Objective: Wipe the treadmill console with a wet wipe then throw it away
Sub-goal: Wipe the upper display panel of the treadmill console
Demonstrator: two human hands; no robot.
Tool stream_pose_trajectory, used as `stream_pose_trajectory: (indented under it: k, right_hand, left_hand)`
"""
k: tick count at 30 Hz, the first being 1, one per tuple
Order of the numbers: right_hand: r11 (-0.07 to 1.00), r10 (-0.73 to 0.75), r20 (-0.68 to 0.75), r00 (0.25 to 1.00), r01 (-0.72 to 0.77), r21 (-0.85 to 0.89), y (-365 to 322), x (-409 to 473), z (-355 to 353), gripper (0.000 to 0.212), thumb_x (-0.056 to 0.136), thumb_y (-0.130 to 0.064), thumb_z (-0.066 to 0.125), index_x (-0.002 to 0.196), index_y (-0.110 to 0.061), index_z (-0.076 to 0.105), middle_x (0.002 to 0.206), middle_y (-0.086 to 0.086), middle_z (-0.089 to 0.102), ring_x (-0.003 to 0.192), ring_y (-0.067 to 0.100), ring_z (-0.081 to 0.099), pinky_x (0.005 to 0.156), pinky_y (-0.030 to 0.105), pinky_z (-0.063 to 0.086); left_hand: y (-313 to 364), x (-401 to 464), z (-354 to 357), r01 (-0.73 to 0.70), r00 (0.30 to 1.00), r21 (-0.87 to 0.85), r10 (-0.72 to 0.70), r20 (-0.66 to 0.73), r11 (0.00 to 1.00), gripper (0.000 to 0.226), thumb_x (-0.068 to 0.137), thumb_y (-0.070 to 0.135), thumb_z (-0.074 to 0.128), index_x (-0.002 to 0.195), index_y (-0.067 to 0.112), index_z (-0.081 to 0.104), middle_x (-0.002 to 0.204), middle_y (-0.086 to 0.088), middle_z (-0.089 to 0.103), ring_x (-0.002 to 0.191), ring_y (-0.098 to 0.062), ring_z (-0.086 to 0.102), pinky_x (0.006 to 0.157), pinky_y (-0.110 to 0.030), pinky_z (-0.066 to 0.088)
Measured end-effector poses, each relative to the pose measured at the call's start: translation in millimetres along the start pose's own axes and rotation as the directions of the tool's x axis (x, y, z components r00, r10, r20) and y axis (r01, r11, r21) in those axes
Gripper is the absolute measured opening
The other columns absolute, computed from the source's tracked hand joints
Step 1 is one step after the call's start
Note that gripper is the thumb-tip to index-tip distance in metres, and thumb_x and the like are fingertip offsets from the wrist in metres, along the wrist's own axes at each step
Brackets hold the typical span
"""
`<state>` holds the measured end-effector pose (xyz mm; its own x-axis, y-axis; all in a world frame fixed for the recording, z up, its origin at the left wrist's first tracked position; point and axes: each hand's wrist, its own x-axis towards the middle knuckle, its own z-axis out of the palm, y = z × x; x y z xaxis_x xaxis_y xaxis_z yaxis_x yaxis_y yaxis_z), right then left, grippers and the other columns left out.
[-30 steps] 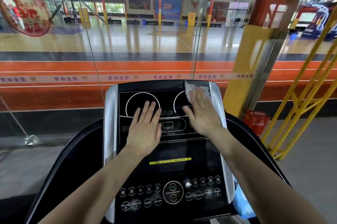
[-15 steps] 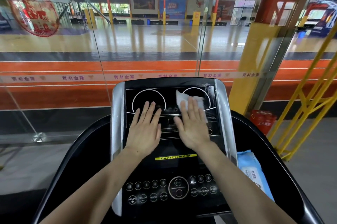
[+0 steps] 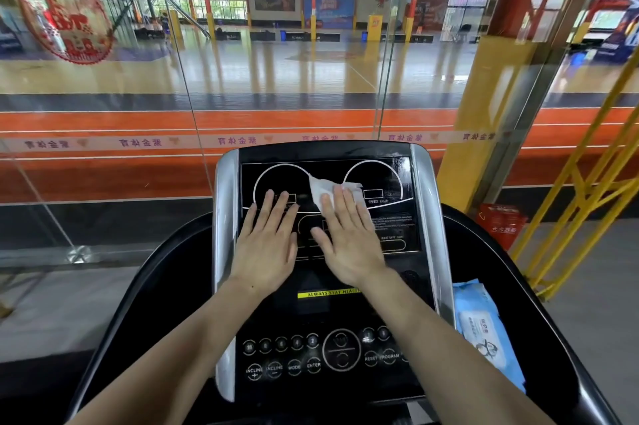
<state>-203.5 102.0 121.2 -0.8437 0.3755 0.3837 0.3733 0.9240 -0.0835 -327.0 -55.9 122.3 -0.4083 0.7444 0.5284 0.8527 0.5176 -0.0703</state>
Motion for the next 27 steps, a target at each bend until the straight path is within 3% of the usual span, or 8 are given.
stream_pose_trajectory:
  k: [2,7,9,11,14,20,24,27]
  right_hand:
    - [1.0,0.018,-0.032,0.999,-0.018,-0.022,27.7,-6.1,-5.1,0.071,0.105,-0.062,0.005,0.164,-0.024,-0.009,0.172,0.001,-0.014,0.156,0.014,-0.021,0.129,0.041,-0.005]
    - [0.941,0.338,-0.093,0.937,-0.334,0.058,67.4,-12.2,-9.4,0.078,0.103,-0.063,0.001,0.164,-0.016,-0.005,0.172,0.01,-0.011,0.158,0.022,-0.017,0.129,0.047,0.001]
    - [0.948,0.315,-0.087,0.945,-0.31,0.069,34.4,-2.2,-2.9,0.078,0.104,-0.063,0.002,0.164,-0.015,-0.006,0.172,0.012,-0.013,0.157,0.024,-0.02,0.129,0.047,-0.005]
    - [0.986,0.159,-0.048,0.986,-0.157,0.056,2.7,1.8,2.9,0.075,0.105,-0.062,0.004,0.164,-0.018,-0.009,0.171,0.009,-0.019,0.155,0.021,-0.026,0.128,0.045,-0.008]
    - [1.0,0.023,-0.037,0.999,-0.024,-0.013,12.1,-0.8,-1.0,0.072,0.105,-0.062,0.005,0.164,-0.023,-0.007,0.172,0.004,-0.016,0.156,0.016,-0.022,0.129,0.041,-0.006]
    - [0.945,0.328,-0.101,0.939,-0.325,0.043,41.4,-9.0,-4.4,0.075,0.104,-0.063,0.003,0.164,-0.019,-0.008,0.172,0.01,-0.013,0.157,0.023,-0.02,0.129,0.048,-0.001]
    - [0.998,0.058,-0.025,0.998,-0.057,0.025,-38.0,7.2,10.5,0.072,0.106,-0.059,0.005,0.164,-0.02,-0.009,0.171,0.009,-0.018,0.155,0.02,-0.027,0.128,0.045,-0.007]
    - [0.993,-0.094,-0.005,0.996,0.093,-0.067,-33.6,6.7,7.3,0.071,0.105,-0.059,0.007,0.165,-0.021,-0.001,0.172,0.005,-0.012,0.157,0.016,-0.021,0.129,0.042,-0.006]
  left_hand:
    - [-1.8,-1.1,-2.3,-0.004,1.0,0.012,0.004,-0.004,1.0,0.061,0.103,0.037,0.026,0.16,0.015,0.035,0.171,-0.008,0.024,0.161,-0.029,0.008,0.128,-0.054,0.017]
    - [-8.9,-5.5,-5.2,0.016,1.0,0.015,-0.016,-0.026,1.0,0.061,0.103,0.035,0.03,0.159,0.014,0.036,0.171,-0.009,0.025,0.161,-0.03,0.01,0.128,-0.054,0.018]
    - [-11.0,-8.3,-4.3,0.018,0.999,0.015,-0.018,-0.027,1.0,0.061,0.102,0.035,0.031,0.159,0.014,0.037,0.171,-0.009,0.026,0.161,-0.03,0.01,0.128,-0.054,0.018]
    - [-12.0,-11.1,-3.3,0.021,0.999,0.016,-0.02,-0.034,1.0,0.06,0.102,0.035,0.033,0.158,0.013,0.038,0.171,-0.009,0.026,0.161,-0.03,0.01,0.128,-0.054,0.017]
    - [-12.7,-13.9,-3.6,0.011,0.999,0.009,-0.01,-0.039,1.0,0.059,0.102,0.035,0.035,0.157,0.013,0.04,0.17,-0.009,0.029,0.161,-0.03,0.012,0.128,-0.054,0.018]
    - [-22.3,-24.7,-6.9,0.015,0.999,0.044,-0.013,-0.034,0.999,0.06,0.103,0.036,0.034,0.16,0.015,0.035,0.17,-0.009,0.028,0.161,-0.029,0.009,0.128,-0.055,0.015]
    - [-37.6,-34.2,-6.9,0.035,0.999,0.058,-0.033,-0.038,0.998,0.059,0.103,0.034,0.034,0.156,0.01,0.041,0.168,-0.013,0.03,0.161,-0.031,0.011,0.128,-0.053,0.015]
    - [-49.2,-38.4,-7.0,0.036,0.998,0.034,-0.034,-0.058,0.999,0.059,0.103,0.032,0.036,0.155,0.005,0.042,0.169,-0.017,0.028,0.161,-0.031,0.009,0.129,-0.051,0.017]
